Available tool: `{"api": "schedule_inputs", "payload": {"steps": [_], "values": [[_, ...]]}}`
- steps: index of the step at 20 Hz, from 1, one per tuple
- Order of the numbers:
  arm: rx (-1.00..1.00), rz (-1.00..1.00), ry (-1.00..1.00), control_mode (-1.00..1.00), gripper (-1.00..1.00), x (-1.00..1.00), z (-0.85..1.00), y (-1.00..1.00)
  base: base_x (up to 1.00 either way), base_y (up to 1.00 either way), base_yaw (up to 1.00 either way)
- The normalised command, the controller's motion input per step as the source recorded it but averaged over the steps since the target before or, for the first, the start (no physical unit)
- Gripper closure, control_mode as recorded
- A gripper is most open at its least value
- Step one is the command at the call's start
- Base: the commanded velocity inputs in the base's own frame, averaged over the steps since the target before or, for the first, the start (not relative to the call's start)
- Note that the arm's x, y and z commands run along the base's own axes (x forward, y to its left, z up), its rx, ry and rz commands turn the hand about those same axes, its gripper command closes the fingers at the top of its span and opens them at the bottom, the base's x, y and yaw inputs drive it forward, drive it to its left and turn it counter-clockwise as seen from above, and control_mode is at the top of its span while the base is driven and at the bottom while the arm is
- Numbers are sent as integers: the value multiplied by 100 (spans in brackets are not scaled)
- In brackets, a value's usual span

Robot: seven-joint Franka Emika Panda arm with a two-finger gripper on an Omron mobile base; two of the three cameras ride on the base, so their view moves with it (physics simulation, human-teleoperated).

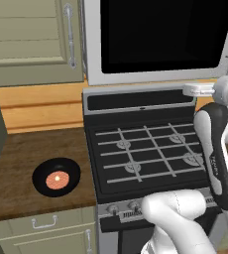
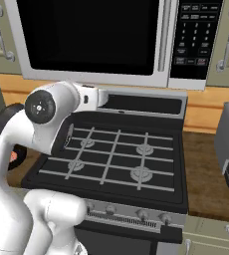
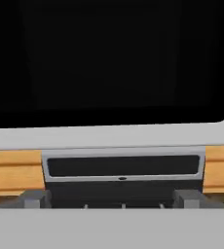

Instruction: Open the microwave, place the bowl with waffle inside the microwave, then close the microwave door and turn it on.

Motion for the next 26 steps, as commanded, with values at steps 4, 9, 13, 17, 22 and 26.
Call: {"api": "schedule_inputs", "payload": {"steps": [4,9,13,17,22,26], "values": [[0,-7,-37,-100,-100,-53,45,-55,0,0,0],[0,-10,-34,-100,-100,-13,49,-40,0,0,0],[0,-10,-21,-100,-100,0,57,-36,0,0,0],[2,-3,0,-100,-100,1,48,-57,0,0,0],[5,11,9,-100,-100,25,10,-61,0,0,0],[2,20,20,-100,-100,53,0,-53,0,0,0]]}}
